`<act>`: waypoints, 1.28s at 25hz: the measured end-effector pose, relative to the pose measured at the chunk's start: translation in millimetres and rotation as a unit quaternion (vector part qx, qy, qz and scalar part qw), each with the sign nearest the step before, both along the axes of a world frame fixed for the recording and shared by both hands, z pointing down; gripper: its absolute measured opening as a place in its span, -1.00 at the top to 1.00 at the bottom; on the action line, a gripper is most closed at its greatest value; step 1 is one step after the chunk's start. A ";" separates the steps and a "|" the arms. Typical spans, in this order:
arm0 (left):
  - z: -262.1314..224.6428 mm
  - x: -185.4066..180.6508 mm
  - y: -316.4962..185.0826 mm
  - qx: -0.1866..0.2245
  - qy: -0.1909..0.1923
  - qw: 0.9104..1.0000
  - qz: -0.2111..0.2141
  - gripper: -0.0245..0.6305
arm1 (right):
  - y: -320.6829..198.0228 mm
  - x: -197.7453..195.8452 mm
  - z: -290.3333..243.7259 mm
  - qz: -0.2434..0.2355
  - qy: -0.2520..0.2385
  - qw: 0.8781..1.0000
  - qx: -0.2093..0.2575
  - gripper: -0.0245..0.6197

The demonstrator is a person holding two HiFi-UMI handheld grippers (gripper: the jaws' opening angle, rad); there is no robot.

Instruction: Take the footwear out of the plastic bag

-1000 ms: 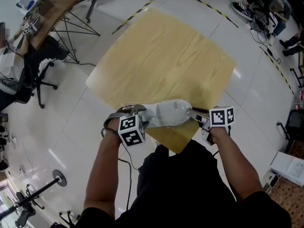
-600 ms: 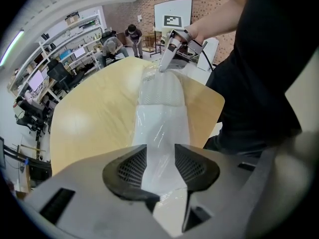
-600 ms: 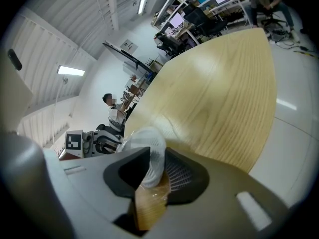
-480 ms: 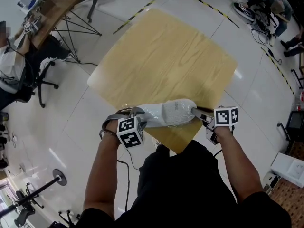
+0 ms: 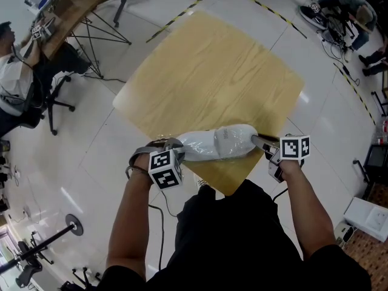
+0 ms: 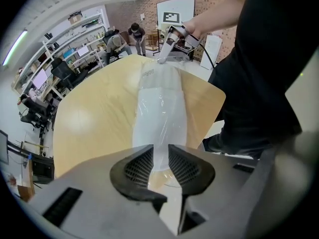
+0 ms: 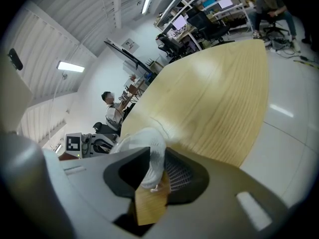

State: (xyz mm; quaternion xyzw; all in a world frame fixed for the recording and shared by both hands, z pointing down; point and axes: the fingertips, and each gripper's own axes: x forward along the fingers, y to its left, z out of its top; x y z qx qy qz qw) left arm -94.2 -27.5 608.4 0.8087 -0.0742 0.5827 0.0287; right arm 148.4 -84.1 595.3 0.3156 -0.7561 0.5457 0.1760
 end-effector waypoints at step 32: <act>-2.8 57.6 -12.6 -0.017 0.071 0.997 -0.010 0.44 | -11.8 7.5 3.9 -0.017 -0.013 1.000 -0.003 0.63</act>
